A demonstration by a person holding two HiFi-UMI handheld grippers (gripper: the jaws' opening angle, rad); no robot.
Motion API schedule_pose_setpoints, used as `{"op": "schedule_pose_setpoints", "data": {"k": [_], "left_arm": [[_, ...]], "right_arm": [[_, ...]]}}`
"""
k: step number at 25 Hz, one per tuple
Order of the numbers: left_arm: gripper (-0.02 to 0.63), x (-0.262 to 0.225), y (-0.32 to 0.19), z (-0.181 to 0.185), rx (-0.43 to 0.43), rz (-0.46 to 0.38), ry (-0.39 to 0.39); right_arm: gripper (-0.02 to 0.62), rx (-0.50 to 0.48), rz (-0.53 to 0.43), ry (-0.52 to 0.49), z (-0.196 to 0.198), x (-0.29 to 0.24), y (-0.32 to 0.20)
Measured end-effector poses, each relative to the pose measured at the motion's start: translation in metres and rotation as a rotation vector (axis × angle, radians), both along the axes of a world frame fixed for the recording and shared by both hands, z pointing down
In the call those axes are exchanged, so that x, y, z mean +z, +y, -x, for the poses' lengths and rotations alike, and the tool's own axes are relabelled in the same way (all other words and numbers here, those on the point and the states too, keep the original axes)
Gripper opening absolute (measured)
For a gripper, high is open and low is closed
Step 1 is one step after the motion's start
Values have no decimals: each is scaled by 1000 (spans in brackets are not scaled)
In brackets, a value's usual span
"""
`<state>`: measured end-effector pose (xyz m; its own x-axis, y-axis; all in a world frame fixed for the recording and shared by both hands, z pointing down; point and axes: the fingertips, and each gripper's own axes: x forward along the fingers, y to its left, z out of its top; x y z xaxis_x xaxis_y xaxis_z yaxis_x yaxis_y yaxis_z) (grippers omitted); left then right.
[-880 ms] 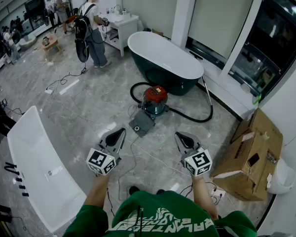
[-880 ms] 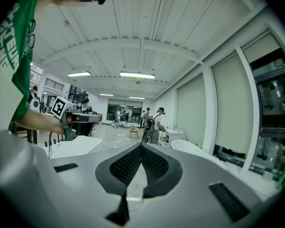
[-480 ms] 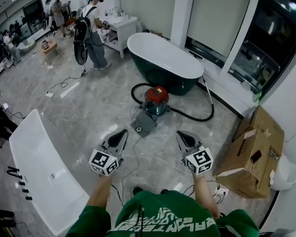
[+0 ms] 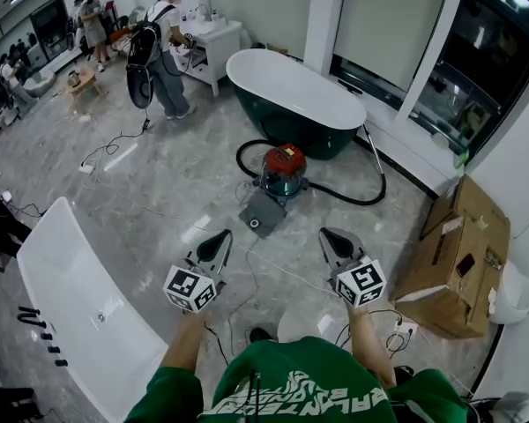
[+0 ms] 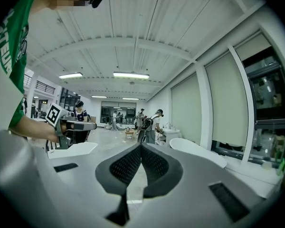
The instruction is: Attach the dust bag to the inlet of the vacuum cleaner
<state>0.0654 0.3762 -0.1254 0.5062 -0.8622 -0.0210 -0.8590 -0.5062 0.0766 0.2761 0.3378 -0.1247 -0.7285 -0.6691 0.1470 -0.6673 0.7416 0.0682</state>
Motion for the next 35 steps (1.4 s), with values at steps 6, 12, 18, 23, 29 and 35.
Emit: {"op": "schedule_pose_setpoints", "data": {"k": [6,12,18,23,29,35], "left_arm": [[3,16,-14,18,15,24,-4],[3,30,-52,50,0,40,-21],[3,41,-118,103,-17,54,-44],[3,41,-191,137,4,62,-52],[3,37,-279,164,24,68,-53],[3,33,-341,183,16,60,-26]], "right_arm": [[8,2,39,0,23,20,-14],[8,-10,50,-21,58,31,-57],[8,-33,54,-48,119,40,-132],[8,-41,57,-59,163,37,-204],[8,-32,56,-61,191,26,-287],[8,-34,58,-46,211,23,-348]]}}
